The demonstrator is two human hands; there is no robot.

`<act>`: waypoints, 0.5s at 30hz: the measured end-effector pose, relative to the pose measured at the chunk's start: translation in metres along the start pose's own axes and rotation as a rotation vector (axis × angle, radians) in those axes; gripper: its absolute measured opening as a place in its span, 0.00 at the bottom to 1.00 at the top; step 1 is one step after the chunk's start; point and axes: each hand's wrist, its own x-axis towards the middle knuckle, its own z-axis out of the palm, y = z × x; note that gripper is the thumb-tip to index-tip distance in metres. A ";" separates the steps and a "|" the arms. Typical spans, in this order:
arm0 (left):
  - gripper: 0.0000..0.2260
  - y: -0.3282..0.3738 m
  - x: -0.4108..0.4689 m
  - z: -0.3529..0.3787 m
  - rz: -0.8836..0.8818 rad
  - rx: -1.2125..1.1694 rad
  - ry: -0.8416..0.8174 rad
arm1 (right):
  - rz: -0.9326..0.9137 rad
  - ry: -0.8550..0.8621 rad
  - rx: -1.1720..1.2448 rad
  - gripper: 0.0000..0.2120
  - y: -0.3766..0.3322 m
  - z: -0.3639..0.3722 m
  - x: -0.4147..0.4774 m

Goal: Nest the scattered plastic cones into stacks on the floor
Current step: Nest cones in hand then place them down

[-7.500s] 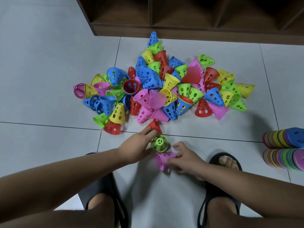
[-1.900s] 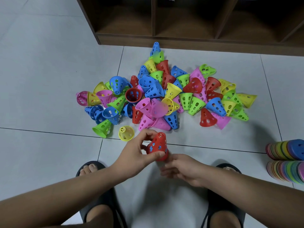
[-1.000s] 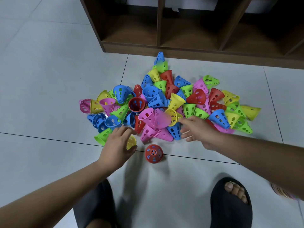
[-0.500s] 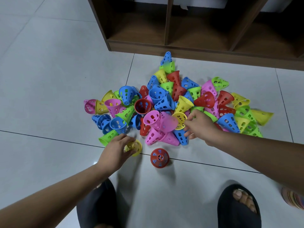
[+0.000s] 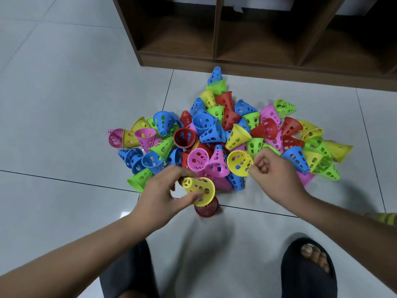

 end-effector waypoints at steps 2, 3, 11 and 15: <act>0.16 0.006 0.001 0.009 0.032 -0.013 -0.048 | -0.118 -0.003 -0.059 0.12 -0.005 0.000 -0.017; 0.16 0.007 0.001 0.014 0.042 -0.010 -0.073 | -0.162 -0.004 -0.084 0.13 -0.007 0.001 -0.024; 0.20 -0.010 -0.008 0.047 -0.042 -0.007 -0.211 | -0.583 0.042 -0.187 0.08 -0.013 0.011 -0.044; 0.25 -0.015 -0.013 0.056 -0.207 -0.068 -0.211 | -0.829 0.060 -0.293 0.07 -0.018 0.019 -0.047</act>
